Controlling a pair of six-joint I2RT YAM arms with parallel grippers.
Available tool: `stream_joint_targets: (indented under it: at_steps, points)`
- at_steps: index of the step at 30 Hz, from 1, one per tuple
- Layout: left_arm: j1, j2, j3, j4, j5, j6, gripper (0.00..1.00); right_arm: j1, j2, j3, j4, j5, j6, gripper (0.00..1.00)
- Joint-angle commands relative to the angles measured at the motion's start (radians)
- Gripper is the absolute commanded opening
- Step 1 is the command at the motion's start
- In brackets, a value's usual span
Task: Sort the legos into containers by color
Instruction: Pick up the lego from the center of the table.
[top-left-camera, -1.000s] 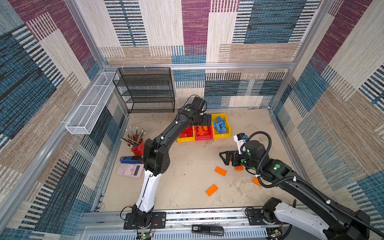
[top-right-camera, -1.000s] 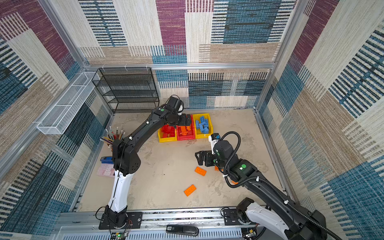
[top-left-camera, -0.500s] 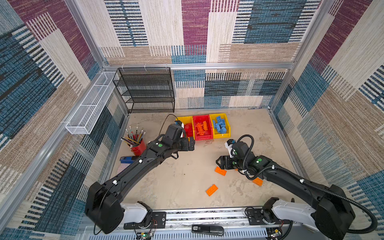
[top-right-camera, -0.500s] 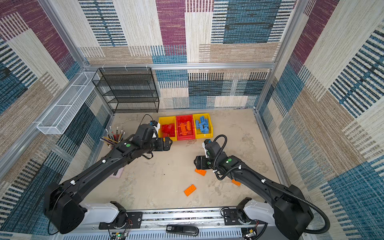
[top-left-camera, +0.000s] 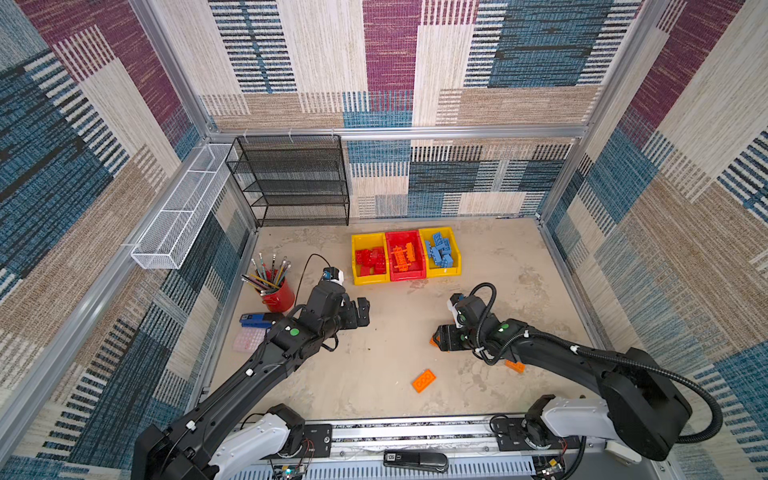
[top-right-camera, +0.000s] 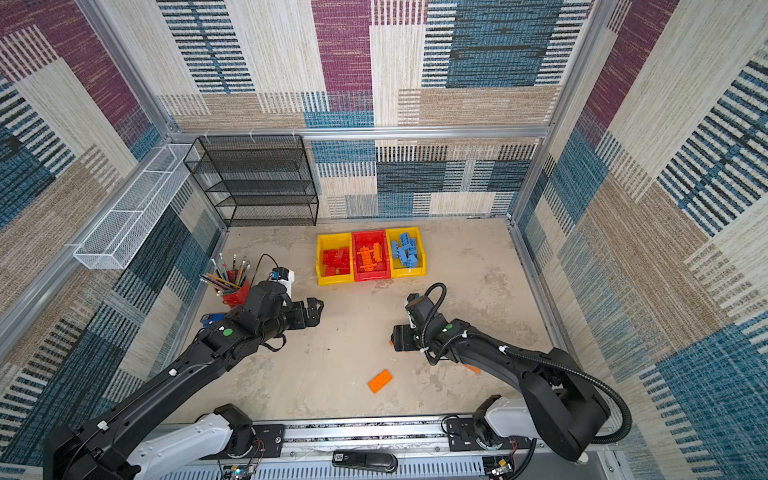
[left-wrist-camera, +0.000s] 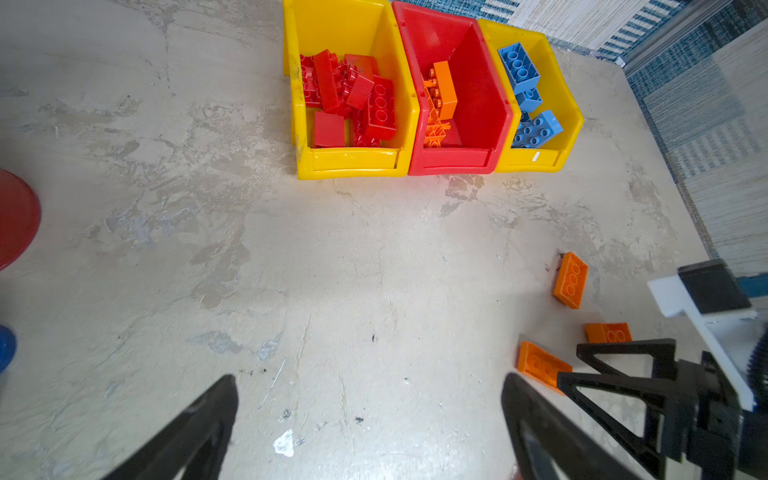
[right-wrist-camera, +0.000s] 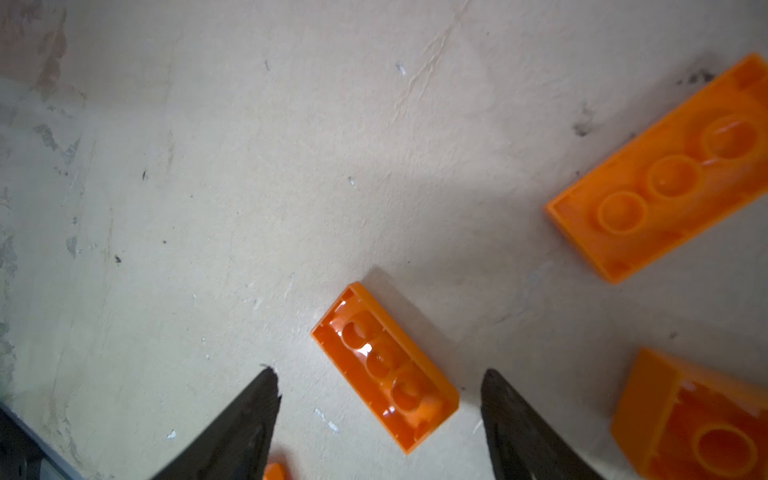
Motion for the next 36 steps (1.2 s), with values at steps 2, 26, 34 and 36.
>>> stream_joint_targets:
  at_steps: [2,26,34,36]
  points:
    - [0.002,-0.032,-0.032,-0.021,-0.026,0.005,0.99,0.000,0.047,0.019,0.051,0.035,-0.035,0.78]
    - [0.003,-0.183,-0.102,-0.096,-0.064,-0.028,1.00,0.155,0.269,0.146,-0.146,0.185,-0.001,0.41]
    - [0.002,-0.219,-0.117,-0.113,-0.068,-0.041,1.00,0.174,0.305,0.188,-0.166,0.185,0.013,0.26]
    - [0.003,-0.226,-0.117,-0.115,-0.069,-0.043,1.00,0.174,0.285,0.209,-0.180,0.189,0.015,0.26]
